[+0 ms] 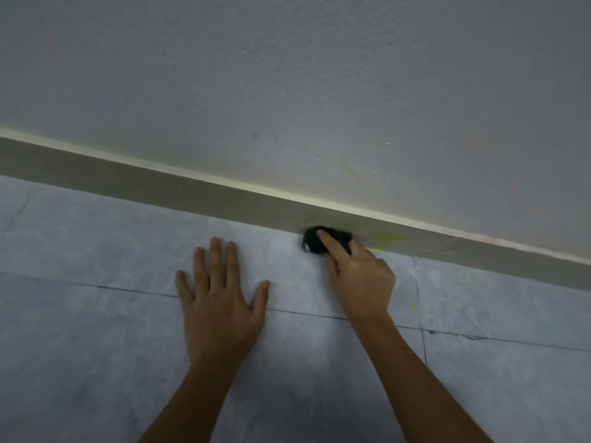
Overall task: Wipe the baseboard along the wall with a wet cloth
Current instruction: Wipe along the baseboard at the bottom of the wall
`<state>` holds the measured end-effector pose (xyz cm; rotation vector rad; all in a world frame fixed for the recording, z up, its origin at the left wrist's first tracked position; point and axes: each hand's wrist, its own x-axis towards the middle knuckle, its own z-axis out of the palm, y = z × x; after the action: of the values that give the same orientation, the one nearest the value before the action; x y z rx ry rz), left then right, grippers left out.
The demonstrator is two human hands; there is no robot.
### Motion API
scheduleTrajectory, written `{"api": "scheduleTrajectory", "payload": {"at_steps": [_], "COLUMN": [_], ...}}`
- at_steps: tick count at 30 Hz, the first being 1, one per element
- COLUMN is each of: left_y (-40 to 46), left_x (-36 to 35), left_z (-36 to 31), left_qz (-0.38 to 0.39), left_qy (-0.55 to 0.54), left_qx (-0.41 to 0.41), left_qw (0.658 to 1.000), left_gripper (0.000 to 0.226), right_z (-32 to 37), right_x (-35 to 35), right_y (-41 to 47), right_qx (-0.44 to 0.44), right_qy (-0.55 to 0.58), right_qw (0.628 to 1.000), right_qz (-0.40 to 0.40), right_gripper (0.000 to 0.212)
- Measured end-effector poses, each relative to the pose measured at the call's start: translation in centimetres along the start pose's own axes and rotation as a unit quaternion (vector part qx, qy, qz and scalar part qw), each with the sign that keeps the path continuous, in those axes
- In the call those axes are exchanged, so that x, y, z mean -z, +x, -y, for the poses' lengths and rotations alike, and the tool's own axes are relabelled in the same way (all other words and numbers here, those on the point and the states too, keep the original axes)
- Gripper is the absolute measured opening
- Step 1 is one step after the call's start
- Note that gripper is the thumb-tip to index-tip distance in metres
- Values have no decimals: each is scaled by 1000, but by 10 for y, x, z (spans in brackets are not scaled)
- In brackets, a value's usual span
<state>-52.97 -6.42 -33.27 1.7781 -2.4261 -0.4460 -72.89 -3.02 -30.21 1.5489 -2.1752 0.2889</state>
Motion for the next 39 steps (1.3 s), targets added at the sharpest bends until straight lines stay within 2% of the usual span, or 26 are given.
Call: {"api": "scheduleTrajectory", "payload": {"at_steps": [4, 10, 16, 20, 22, 25, 27, 30, 32, 35, 39], "left_y": [0, -1, 1, -1, -1, 0, 0, 0, 0, -1, 0], "left_x": [2, 5, 6, 6, 8, 10, 11, 11, 12, 13, 11], "left_z": [-3, -3, -4, -4, -3, -3, -3, -3, -4, -4, -4], "left_qz": [3, 13, 15, 14, 14, 17, 15, 18, 21, 27, 33], "left_qy": [2, -7, -20, -18, -19, -20, -20, -22, -23, -24, -13], "left_qx": [7, 15, 11, 11, 12, 7, 7, 5, 3, 2, 11], "left_qw": [1000, 1000, 1000, 1000, 1000, 1000, 1000, 1000, 1000, 999, 999], "left_gripper": [80, 79, 78, 78, 78, 79, 79, 79, 78, 78, 79], "right_z": [-2, 21, 7, 23, 14, -25, -57, -81, -72, -15, 46], "right_x": [11, -10, 6, -6, -9, -4, 7, 20, 20, 22, 31], "right_y": [10, 5, 16, 11, 2, -16, -32, -38, -35, -34, -52], "right_qx": [3, 23, 34, 40, 25, -43, -140, -326, -384, -341, -155], "right_qy": [3, 11, 33, 39, 43, 37, 31, 24, 20, 43, 101], "right_qw": [998, 998, 998, 998, 997, 996, 986, 933, 907, 918, 965], "right_qz": [-56, 56, -51, 20, 52, 63, 83, 154, 172, 196, 188], "right_gripper": [31, 53, 37, 49, 47, 33, 38, 38, 39, 40, 41]}}
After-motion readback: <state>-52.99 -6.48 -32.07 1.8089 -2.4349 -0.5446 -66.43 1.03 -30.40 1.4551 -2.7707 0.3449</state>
